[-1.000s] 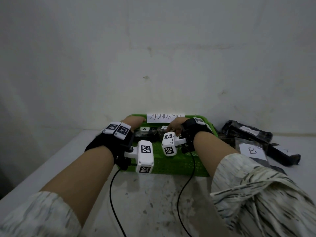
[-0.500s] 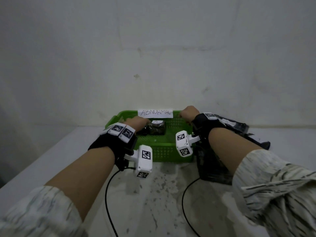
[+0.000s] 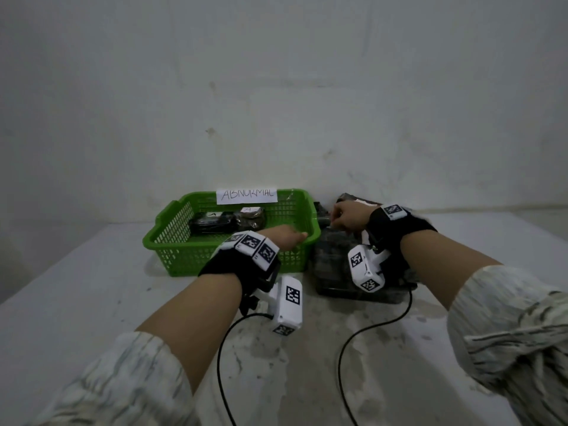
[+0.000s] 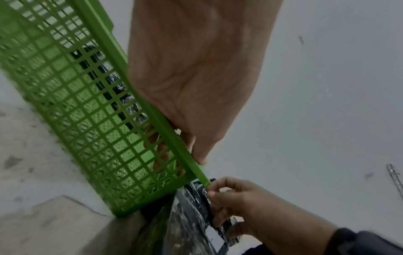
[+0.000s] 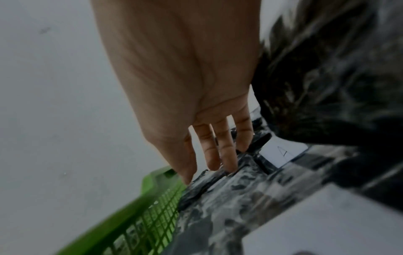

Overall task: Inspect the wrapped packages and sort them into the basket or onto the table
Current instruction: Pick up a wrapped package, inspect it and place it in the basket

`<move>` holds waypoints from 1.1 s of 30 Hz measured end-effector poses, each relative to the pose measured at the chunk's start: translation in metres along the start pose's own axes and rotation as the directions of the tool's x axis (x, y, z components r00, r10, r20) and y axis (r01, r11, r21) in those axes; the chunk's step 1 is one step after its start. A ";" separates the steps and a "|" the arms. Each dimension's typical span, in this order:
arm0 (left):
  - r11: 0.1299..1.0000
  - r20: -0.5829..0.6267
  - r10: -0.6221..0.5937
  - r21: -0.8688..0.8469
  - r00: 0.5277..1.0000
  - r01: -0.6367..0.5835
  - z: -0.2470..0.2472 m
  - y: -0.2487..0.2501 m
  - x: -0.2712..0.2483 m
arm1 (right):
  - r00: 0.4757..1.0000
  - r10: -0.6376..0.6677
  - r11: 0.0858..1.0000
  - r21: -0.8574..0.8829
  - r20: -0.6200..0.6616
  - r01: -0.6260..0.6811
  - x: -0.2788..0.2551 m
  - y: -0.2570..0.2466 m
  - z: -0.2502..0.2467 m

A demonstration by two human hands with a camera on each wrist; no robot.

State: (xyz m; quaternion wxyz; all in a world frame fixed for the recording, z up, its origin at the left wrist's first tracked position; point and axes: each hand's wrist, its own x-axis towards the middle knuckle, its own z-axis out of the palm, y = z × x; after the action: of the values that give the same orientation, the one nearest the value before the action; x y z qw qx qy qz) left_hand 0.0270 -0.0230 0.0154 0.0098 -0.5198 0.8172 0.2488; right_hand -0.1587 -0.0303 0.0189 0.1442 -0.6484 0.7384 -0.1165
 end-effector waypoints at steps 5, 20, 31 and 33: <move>0.996 0.044 0.015 0.087 0.999 -0.019 -0.002 -0.003 -0.003 | 0.998 0.055 0.959 -0.281 0.042 -0.041 0.009 0.001 0.012; 0.994 0.047 0.022 0.102 0.999 -0.027 -0.002 -0.003 -0.002 | 0.975 0.222 0.971 -0.092 0.025 -0.219 0.048 0.032 0.015; 1.000 -0.014 0.011 0.026 1.000 -0.010 -0.001 0.002 -0.005 | 0.931 0.304 0.897 0.391 -0.203 -0.207 -0.001 0.023 -0.012; 1.000 -0.041 -0.002 0.012 0.999 0.002 -0.002 0.004 -0.006 | 0.924 0.287 0.795 0.601 -0.252 -0.083 -0.001 0.024 -0.013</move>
State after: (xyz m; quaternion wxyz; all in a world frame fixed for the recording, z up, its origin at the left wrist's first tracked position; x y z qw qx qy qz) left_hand 0.0267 -0.0170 0.0203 -0.0038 -0.5255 0.8182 0.2330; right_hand -0.1856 -0.0267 0.0219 0.2195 -0.4679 0.7416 -0.4277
